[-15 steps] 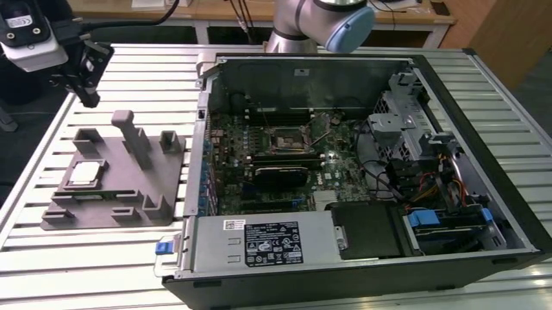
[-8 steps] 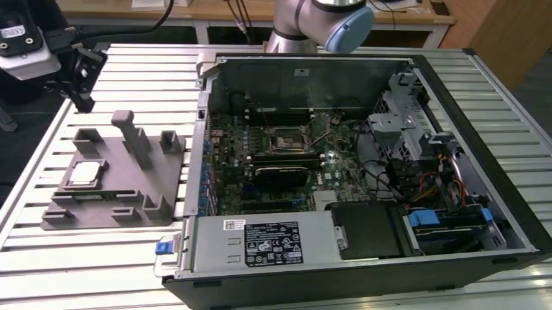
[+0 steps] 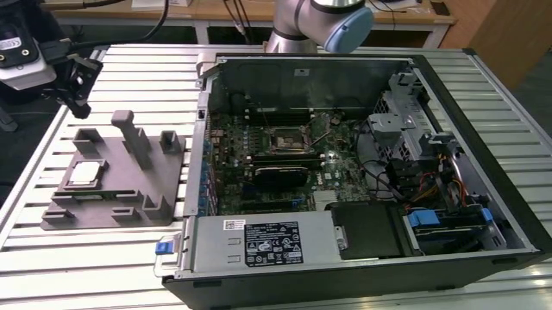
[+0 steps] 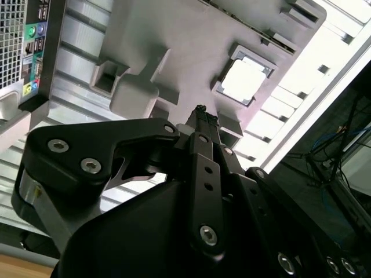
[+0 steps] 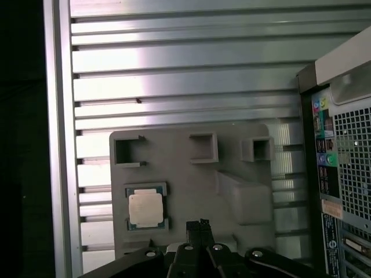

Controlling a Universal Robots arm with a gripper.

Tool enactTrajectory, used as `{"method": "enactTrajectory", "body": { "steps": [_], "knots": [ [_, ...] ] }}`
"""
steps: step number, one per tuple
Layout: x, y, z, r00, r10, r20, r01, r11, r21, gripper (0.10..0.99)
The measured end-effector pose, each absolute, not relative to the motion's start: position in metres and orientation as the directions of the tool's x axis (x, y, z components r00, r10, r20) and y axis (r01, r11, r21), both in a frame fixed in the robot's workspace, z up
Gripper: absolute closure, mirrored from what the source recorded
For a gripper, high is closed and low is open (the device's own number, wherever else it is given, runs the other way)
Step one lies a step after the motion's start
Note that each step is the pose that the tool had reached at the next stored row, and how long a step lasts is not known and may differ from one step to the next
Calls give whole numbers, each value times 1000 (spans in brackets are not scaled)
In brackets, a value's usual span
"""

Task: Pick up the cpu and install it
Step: 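Reach for the cpu, then pick up the cpu and move it towards the insertion slot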

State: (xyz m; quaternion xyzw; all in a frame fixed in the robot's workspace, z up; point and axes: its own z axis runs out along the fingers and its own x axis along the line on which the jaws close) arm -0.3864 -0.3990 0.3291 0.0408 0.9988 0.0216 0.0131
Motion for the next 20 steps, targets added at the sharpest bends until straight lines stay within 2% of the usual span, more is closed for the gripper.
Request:
{"method": "enactTrajectory", "body": {
  "steps": [20],
  "knots": [
    [-395,-400,314,-996,82,-25,81,996,45,980]
  ]
}}
